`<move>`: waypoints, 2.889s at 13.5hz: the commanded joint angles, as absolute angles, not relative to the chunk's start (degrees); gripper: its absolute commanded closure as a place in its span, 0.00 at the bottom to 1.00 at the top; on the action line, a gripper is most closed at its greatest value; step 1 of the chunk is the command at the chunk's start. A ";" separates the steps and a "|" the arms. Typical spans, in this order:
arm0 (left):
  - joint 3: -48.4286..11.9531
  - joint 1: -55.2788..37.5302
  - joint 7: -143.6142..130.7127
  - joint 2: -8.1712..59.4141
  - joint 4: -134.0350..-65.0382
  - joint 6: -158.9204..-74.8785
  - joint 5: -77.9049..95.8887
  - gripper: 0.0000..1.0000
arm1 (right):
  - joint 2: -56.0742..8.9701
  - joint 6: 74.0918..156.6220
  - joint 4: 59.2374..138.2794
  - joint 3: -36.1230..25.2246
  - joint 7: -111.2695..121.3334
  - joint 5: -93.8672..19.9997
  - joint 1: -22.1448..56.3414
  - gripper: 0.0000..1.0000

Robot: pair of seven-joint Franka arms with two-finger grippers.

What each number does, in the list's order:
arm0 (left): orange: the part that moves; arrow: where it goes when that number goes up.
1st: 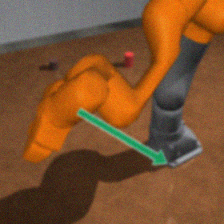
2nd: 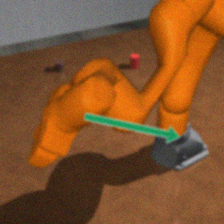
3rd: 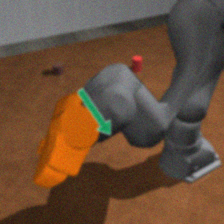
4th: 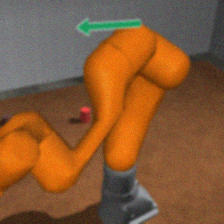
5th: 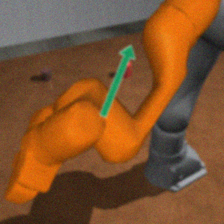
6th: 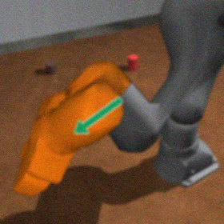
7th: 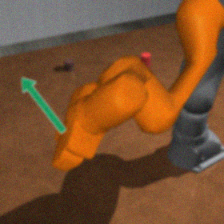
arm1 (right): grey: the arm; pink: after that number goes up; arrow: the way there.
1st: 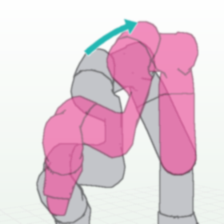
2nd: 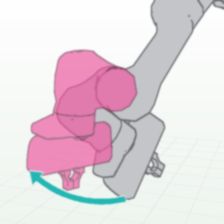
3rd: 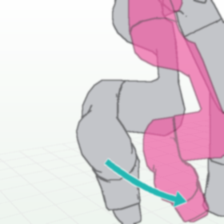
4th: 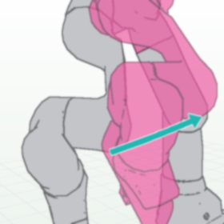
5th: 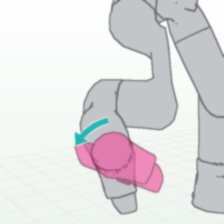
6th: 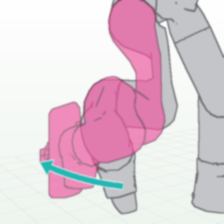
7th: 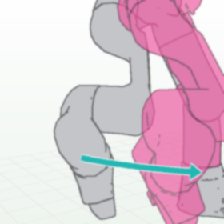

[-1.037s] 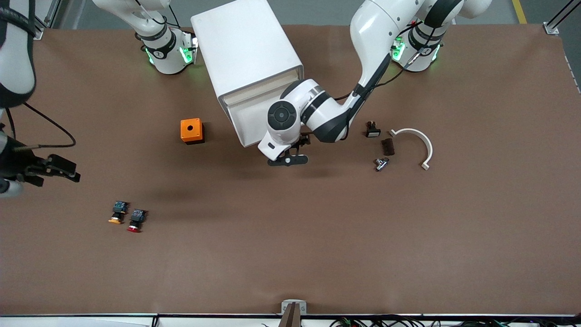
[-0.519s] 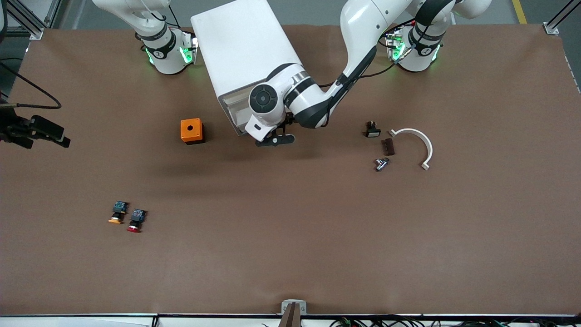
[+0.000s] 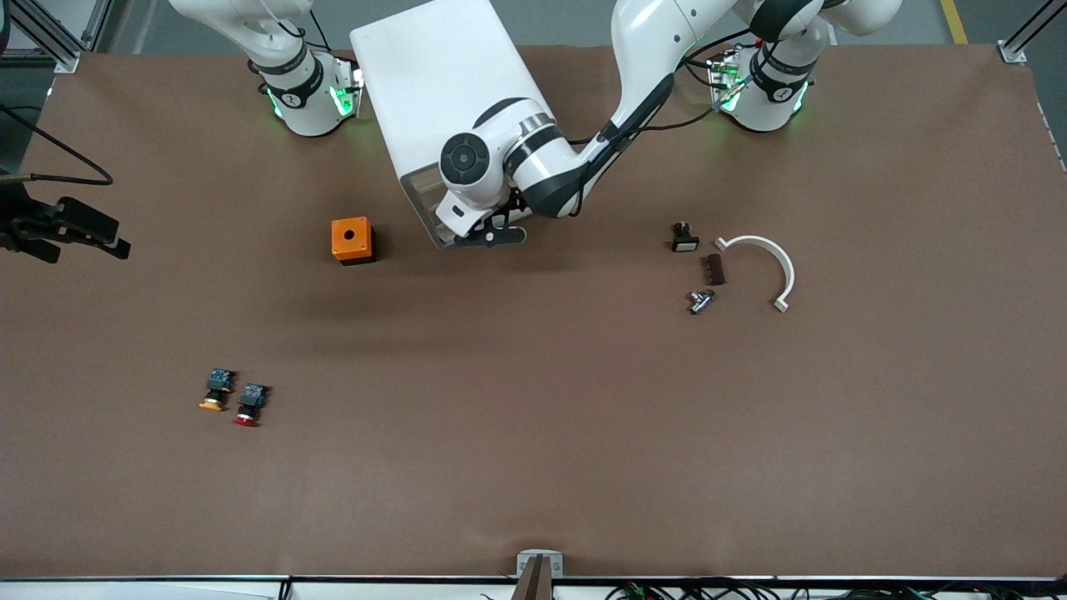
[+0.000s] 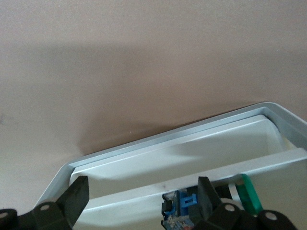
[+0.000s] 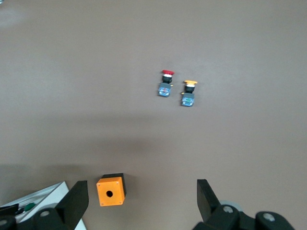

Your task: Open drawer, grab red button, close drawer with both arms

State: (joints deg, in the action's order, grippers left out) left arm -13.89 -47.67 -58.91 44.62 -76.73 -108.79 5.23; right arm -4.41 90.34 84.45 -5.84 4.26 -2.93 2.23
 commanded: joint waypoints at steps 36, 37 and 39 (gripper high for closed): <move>-9.95 0.70 -13.90 0.55 -84.97 -85.52 -1.85 0.00 | -3.25 88.24 85.34 0.00 -1.32 0.26 -2.99 0.00; -9.58 0.62 -13.36 -1.04 -86.56 -85.60 -1.76 0.00 | -3.34 88.24 85.34 0.00 -1.32 0.26 -2.99 0.00; -9.41 0.44 -13.27 -2.54 -87.71 -85.61 -1.67 0.00 | -3.25 88.24 85.34 0.00 -1.32 0.26 -2.99 0.00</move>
